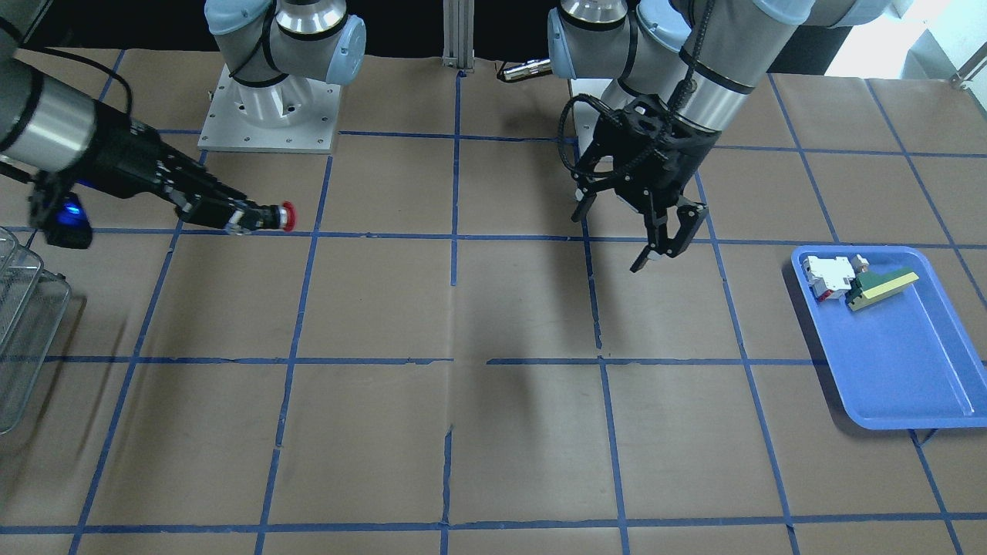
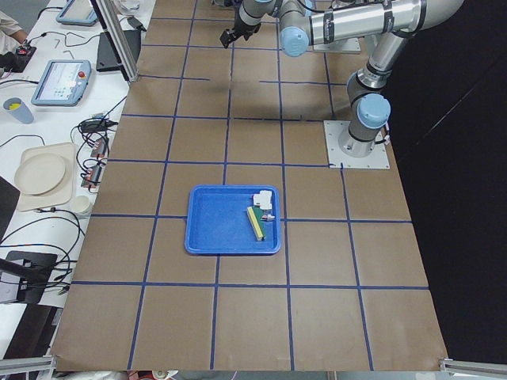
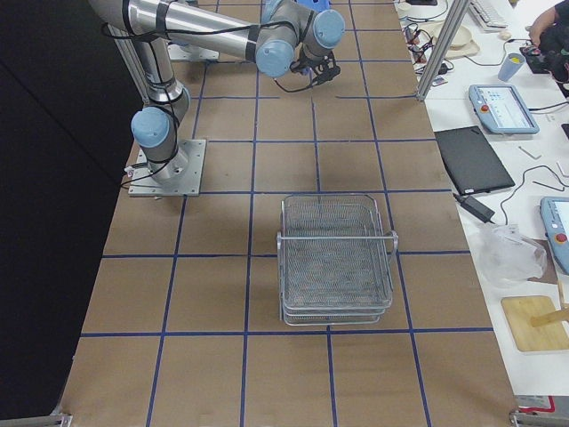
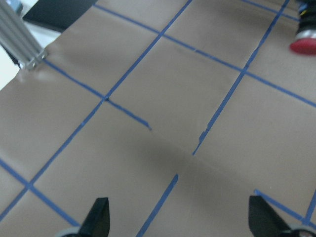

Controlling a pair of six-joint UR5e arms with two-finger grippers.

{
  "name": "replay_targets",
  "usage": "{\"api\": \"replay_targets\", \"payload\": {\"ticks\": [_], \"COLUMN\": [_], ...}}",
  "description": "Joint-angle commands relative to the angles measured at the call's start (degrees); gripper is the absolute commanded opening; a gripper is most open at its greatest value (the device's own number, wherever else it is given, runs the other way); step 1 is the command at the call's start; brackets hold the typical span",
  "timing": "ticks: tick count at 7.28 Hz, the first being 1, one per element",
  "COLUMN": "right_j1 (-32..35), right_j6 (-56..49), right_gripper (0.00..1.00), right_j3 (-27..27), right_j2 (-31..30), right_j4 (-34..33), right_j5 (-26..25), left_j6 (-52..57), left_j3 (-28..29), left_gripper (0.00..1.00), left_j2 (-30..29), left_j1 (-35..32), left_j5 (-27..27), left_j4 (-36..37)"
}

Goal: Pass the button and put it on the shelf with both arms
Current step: 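Carry the button with the right gripper into the wire mesh basket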

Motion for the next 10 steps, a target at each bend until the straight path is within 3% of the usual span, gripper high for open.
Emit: {"api": "replay_targets", "payload": {"ticks": [1, 2, 4, 5, 6, 7, 10], "right_j1": [-8.66, -11.04, -13.52, -14.05, -14.58, -15.63, -16.6], "right_j6": [-22.3, -30.04, -38.96, -42.39, -45.12, -47.24, -48.67], "right_gripper": [0.0, 0.0, 0.0, 0.0, 0.0, 0.01, 0.04], "right_j3": [-7.7, -9.73, -15.52, -19.38, -22.21, -22.84, -23.03], "right_j2": [1.7, 2.24, 8.53, 12.66, 16.27, 18.48, 22.8], "right_j4": [7.41, 7.08, 3.23, 1.03, 0.4, -3.52, -8.3], "right_j5": [-18.41, -24.94, -31.48, -32.64, -33.17, -33.88, -33.97], "left_j6": [-7.48, -12.3, -21.88, -27.33, -28.86, -29.48, -37.66], "left_j3": [4.85, 8.89, 17.77, 22.07, 24.81, 24.75, 25.27], "left_gripper": [1.0, 0.99, 0.99, 0.99, 1.0, 1.0, 0.99], "left_j2": [-1.21, -3.04, -6.29, -7.18, -7.1, -7.01, -8.42], "left_j1": [3.34, 3.35, 3.0, 2.83, 2.82, 2.82, 2.47], "left_j5": [6.47, 13.28, 14.92, 16.32, 21.56, 23.18, 20.65], "left_j4": [-7.55, -11.33, -20.21, -24.68, -29.16, -31.99, -31.76]}}
